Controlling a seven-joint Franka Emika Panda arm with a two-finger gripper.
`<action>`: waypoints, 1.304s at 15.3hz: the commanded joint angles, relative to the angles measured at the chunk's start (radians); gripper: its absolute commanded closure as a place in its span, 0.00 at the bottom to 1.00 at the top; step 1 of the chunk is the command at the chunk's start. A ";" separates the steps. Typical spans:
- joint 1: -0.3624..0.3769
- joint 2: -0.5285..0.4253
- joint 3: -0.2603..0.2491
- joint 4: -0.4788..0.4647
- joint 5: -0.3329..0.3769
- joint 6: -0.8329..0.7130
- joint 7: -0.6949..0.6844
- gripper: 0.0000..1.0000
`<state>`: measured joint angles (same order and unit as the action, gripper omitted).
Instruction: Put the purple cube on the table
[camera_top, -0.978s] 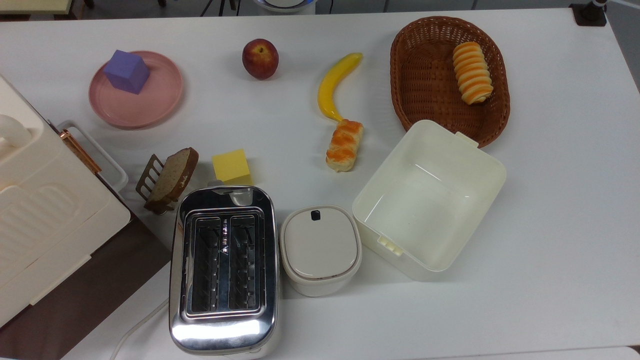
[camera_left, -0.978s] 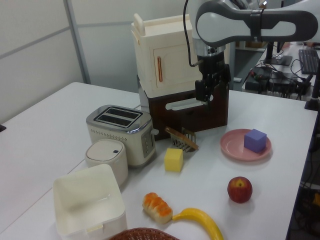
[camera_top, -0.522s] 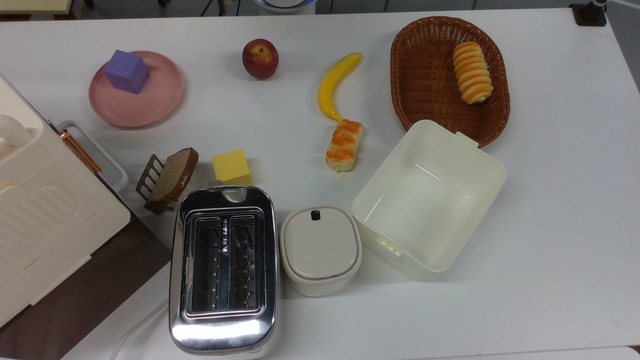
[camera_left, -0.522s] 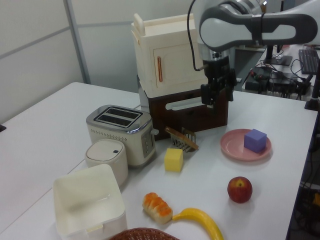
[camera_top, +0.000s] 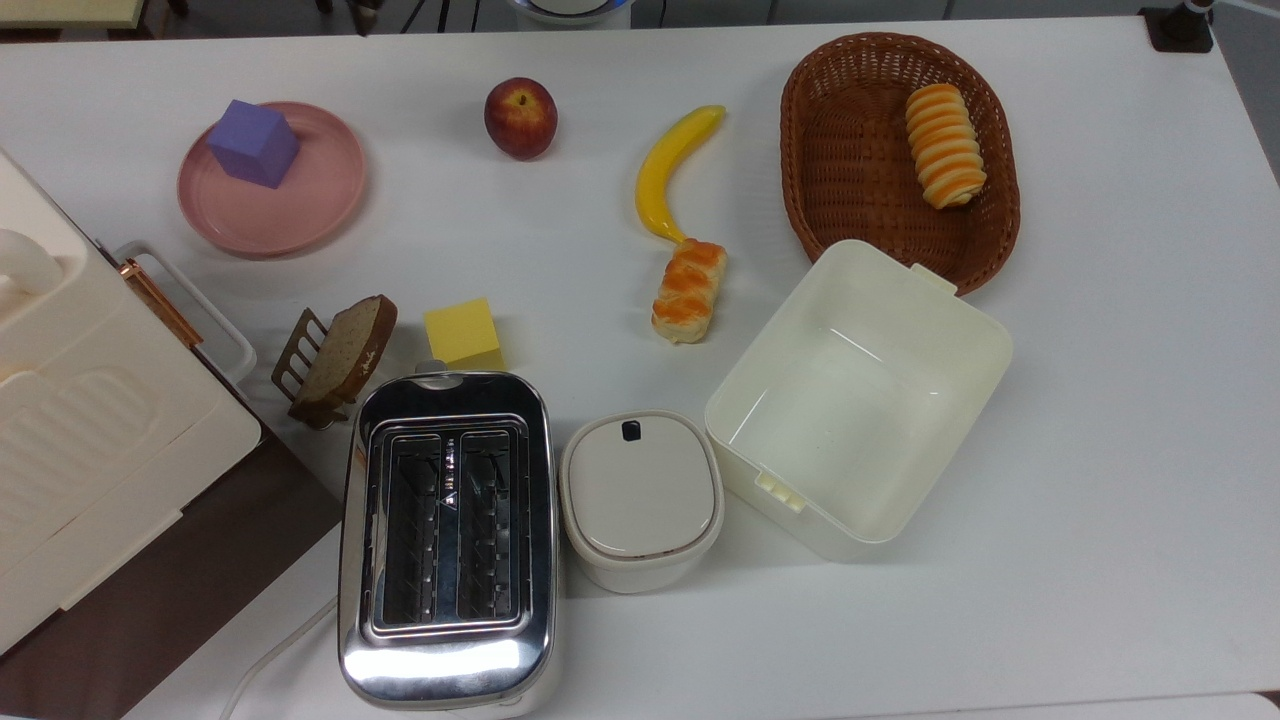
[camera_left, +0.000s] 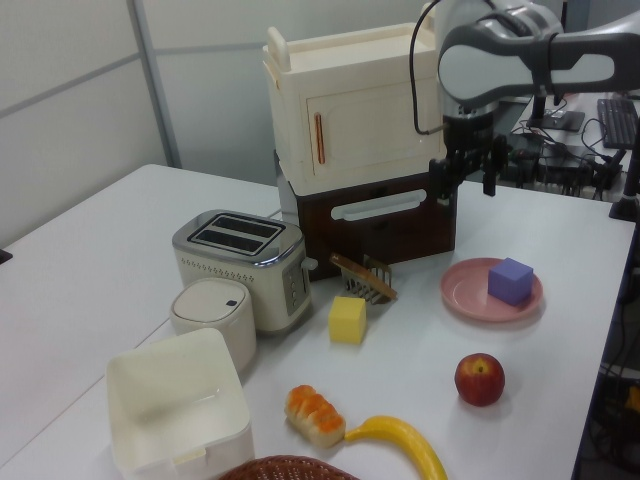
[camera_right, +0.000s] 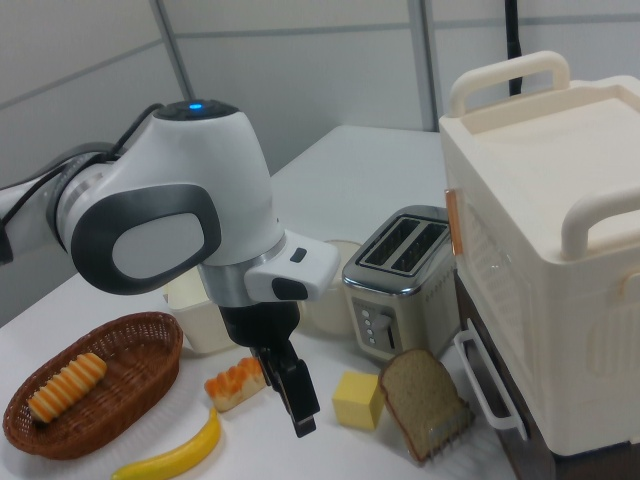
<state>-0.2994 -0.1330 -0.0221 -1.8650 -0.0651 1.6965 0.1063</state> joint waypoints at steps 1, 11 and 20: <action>-0.021 0.024 -0.013 0.050 -0.013 -0.057 -0.022 0.00; 0.036 -0.027 -0.078 -0.149 -0.085 0.150 0.067 0.00; -0.058 0.071 -0.070 -0.154 -0.248 0.183 -0.046 0.00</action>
<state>-0.3426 -0.0831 -0.0942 -2.0050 -0.2663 1.8626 0.1578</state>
